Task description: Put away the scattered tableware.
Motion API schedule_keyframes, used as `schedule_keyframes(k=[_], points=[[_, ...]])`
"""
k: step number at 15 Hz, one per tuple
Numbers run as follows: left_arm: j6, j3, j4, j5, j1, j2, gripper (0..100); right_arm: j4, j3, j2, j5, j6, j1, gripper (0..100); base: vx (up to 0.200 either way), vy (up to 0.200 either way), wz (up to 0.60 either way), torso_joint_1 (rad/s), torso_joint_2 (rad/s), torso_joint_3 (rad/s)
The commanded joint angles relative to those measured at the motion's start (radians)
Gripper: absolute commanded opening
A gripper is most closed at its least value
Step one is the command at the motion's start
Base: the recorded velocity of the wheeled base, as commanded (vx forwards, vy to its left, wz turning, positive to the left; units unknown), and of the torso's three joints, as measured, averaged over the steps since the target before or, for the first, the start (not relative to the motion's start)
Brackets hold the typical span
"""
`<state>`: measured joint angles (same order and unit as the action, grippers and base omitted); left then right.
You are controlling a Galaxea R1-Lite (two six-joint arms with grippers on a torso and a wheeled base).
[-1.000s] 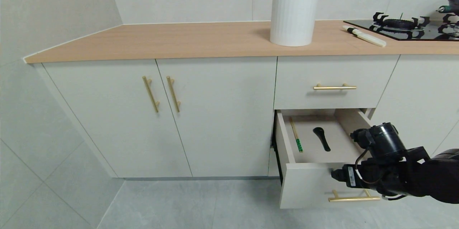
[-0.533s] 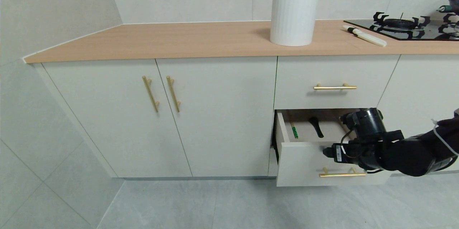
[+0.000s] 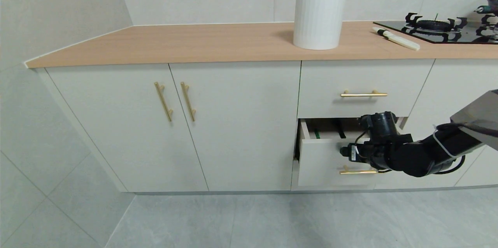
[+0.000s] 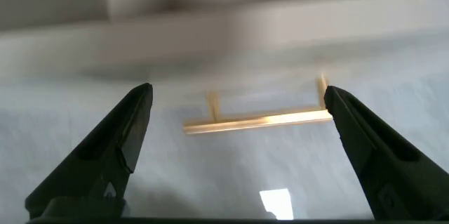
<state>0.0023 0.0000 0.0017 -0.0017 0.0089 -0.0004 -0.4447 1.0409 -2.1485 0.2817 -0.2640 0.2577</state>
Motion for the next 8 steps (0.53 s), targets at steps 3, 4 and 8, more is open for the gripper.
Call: schedule_keyframes(k=[3,4,8], points=[[-0.001,0.0,0.0,0.002,0.0,0.0,100,-0.175,-0.002,-0.093,0.054,0.0,-0.021,100,0.0,0.0,0.0,0.0,0.0,0.0],[-0.001,0.0,0.0,0.002,0.0,0.0,100,-0.212,-0.002,-0.106,0.065,0.003,-0.021,100,0.0,0.0,0.0,0.0,0.0,0.0],[-0.001,0.0,0.0,0.0,0.0,0.0,100,-0.31,0.005,-0.151,0.1,0.003,-0.023,100,0.0,0.0,0.0,0.0,0.0,0.0]])
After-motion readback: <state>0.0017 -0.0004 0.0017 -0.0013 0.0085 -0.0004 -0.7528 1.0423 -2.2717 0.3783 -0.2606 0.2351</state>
